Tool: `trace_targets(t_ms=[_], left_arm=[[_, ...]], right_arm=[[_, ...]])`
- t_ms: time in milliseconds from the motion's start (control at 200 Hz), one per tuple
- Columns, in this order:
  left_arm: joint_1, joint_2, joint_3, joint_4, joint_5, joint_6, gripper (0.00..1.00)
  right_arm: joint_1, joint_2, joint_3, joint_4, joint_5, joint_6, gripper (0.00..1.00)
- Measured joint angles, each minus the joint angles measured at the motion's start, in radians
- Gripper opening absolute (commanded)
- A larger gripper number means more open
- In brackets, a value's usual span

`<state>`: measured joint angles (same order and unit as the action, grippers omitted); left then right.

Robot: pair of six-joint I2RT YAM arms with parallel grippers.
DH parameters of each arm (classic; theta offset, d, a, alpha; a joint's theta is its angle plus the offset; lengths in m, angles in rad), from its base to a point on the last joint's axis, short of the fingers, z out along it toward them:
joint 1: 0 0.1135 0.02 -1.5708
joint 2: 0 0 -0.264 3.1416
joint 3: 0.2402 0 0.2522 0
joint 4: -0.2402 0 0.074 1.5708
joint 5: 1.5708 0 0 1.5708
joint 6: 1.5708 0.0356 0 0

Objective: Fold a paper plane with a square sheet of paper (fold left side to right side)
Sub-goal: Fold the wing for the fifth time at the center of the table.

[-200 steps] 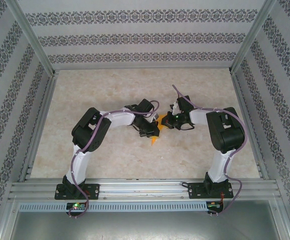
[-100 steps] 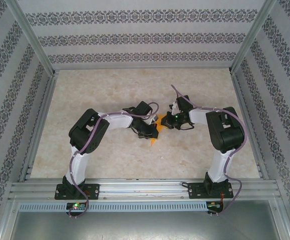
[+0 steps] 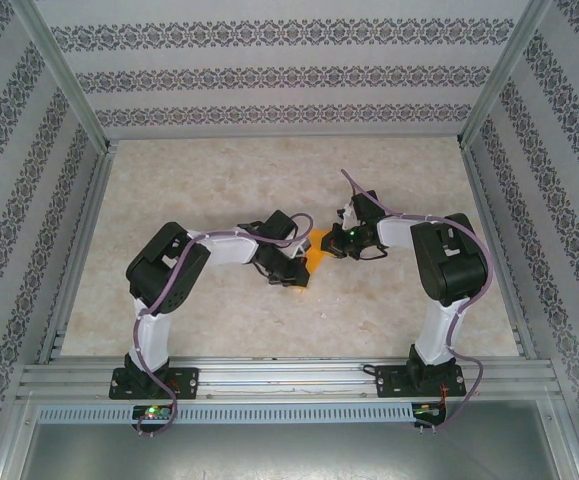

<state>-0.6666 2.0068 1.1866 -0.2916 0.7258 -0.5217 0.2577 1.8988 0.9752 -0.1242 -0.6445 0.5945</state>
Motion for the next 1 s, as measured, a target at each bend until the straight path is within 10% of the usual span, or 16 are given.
trace_targets(t_ms=[999], left_arm=[[-0.006, -0.176, -0.257, 0.12, -0.023, -0.048, 0.0]], right_arm=[[0.0, 0.006, 0.016, -0.023, -0.008, -0.026, 0.0]])
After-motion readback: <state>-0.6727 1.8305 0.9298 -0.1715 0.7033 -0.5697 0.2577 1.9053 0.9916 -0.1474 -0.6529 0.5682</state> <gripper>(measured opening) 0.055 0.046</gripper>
